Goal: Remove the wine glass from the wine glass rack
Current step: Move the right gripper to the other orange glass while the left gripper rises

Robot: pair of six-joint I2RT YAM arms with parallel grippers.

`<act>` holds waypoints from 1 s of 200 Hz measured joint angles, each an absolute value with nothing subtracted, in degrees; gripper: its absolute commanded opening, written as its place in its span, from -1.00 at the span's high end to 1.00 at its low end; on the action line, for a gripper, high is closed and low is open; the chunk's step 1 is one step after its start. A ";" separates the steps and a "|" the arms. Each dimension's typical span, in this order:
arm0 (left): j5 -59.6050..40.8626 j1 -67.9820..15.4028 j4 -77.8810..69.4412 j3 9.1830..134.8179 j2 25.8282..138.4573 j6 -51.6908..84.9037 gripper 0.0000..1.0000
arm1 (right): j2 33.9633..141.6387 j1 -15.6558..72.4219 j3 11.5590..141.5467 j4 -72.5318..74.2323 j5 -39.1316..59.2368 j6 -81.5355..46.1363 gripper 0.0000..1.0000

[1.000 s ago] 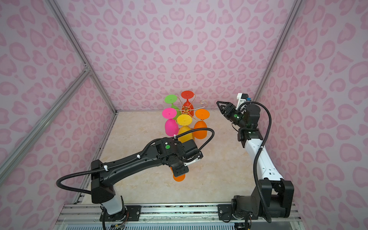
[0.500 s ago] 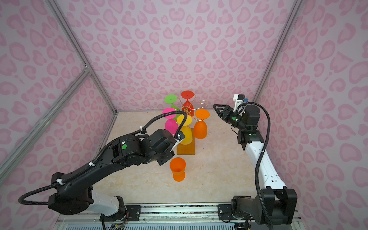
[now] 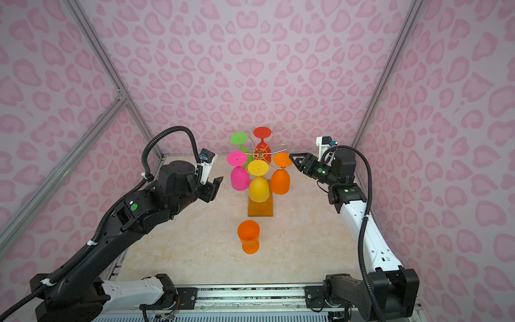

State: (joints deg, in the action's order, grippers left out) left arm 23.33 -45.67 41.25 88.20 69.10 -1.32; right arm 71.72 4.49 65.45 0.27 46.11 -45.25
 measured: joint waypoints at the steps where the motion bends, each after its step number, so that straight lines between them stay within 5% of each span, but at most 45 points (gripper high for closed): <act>1: 23.29 -45.63 41.17 88.18 69.10 -1.30 -0.36 | 71.72 4.51 65.43 0.27 46.11 -45.25 -0.09; 94: 17.45 -43.35 37.23 87.13 69.76 0.01 -0.38 | 73.30 5.19 64.23 4.58 46.94 -48.47 0.07; 200: 15.99 -42.89 35.92 85.86 69.93 -0.01 -0.38 | 74.94 6.00 64.51 7.60 47.62 -51.44 0.69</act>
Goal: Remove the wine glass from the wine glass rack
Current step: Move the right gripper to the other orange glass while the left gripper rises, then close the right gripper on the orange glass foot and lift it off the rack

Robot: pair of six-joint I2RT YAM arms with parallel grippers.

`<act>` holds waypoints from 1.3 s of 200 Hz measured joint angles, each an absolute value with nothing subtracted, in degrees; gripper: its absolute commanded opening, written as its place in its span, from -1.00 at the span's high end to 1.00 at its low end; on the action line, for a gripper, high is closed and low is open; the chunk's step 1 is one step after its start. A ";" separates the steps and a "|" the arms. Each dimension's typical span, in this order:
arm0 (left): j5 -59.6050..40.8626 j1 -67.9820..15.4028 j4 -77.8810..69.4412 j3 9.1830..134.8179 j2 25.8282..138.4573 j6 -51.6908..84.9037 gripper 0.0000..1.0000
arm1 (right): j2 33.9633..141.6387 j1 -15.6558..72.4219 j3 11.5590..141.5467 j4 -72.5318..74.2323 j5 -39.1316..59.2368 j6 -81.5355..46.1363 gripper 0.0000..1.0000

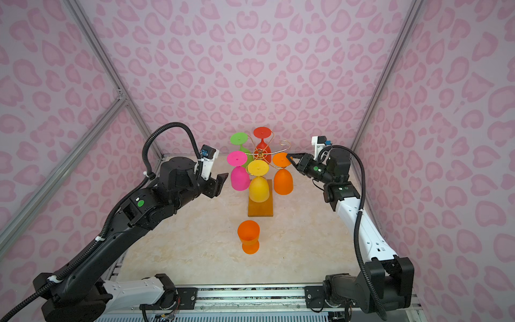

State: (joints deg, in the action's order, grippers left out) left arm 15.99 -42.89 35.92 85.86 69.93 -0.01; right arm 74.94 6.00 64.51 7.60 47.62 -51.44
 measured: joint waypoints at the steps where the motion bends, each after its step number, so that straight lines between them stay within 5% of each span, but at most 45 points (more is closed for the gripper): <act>1: 15.94 -42.89 35.92 85.84 69.93 -0.01 -0.38 | 74.94 6.00 64.51 7.60 47.62 -51.44 0.69; 96: 14.76 -42.92 35.92 85.27 69.89 0.10 -0.39 | 75.64 5.98 64.38 14.37 50.41 -58.06 1.00; 260: 14.44 -42.48 35.86 84.77 69.93 -0.03 -0.43 | 71.35 4.89 63.00 12.80 52.90 -59.46 1.00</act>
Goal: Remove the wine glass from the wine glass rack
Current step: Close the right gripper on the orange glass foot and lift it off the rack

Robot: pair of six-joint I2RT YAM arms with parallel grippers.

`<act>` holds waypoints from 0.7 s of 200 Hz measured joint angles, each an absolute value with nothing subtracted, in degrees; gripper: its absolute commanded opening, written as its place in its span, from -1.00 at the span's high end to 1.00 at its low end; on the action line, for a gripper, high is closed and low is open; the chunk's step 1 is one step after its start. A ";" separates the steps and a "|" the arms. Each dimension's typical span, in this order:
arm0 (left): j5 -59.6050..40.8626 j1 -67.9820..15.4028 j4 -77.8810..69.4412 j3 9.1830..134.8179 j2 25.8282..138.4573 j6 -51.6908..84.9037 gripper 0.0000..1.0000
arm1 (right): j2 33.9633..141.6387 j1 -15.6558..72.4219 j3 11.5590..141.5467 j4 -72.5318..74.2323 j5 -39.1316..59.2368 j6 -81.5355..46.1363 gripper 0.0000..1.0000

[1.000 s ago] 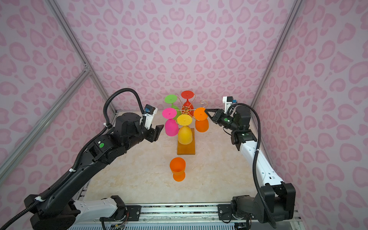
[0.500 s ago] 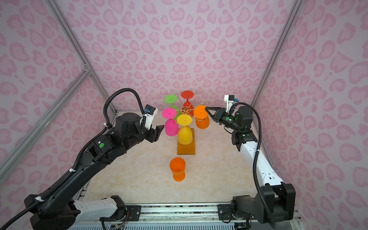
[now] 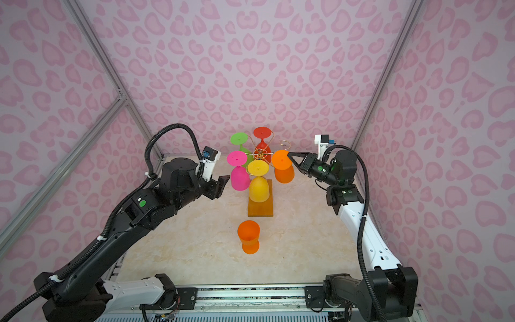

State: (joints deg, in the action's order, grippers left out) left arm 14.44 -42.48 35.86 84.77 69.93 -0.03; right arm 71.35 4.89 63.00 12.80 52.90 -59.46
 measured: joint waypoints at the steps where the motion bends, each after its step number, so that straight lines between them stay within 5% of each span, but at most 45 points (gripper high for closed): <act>1: 14.44 -42.48 35.86 84.73 69.93 -0.03 -0.43 | 71.33 4.89 62.98 12.75 52.90 -59.35 1.00; 59: 15.09 -42.33 35.38 84.07 70.02 -0.03 -0.46 | 69.78 5.69 61.19 10.52 52.66 -58.28 1.00; 104: 16.53 -42.22 33.65 83.05 70.19 0.21 -0.80 | 70.06 6.52 61.89 10.44 52.47 -58.28 1.00; 140: 16.49 -42.22 32.49 81.76 69.06 0.38 -0.84 | 71.59 7.20 63.44 10.46 52.47 -58.28 1.00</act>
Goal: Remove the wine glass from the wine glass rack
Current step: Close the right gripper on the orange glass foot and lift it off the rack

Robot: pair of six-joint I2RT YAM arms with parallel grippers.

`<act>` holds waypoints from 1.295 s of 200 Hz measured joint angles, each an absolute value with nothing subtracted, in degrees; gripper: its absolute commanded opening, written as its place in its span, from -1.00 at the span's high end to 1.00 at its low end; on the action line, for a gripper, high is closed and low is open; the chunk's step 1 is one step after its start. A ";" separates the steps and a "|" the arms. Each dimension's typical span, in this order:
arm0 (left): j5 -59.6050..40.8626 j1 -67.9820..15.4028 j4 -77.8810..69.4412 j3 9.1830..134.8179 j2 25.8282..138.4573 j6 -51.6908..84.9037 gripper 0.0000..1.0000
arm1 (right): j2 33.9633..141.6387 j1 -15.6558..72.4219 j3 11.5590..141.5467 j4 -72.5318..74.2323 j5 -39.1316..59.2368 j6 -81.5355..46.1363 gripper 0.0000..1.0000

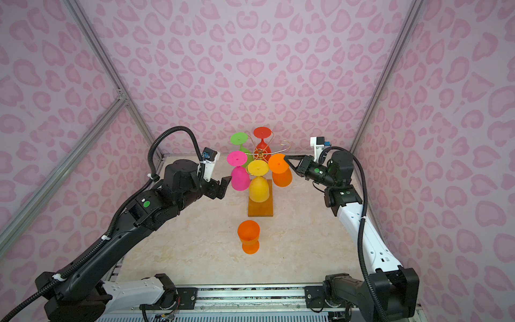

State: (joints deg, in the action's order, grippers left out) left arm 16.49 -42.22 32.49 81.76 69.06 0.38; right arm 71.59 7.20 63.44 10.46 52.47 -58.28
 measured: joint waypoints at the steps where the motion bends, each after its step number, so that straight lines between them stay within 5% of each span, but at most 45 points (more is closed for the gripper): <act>1: 16.49 -42.22 32.47 81.71 68.99 0.36 -0.84 | 71.64 7.22 63.48 10.46 52.45 -58.28 1.00; 168: 14.83 -42.11 30.61 79.24 66.50 0.84 -0.85 | 79.35 6.04 70.17 12.53 50.96 -58.98 1.00; 259: 13.63 -41.91 29.76 79.31 66.11 0.91 -0.85 | 73.12 -1.85 65.60 12.51 51.03 -59.83 1.00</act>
State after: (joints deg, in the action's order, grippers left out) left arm 13.63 -41.91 29.76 79.31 66.11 0.91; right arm 73.12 -1.85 65.60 12.51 51.03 -59.83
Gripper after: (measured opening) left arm 0.926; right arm 0.049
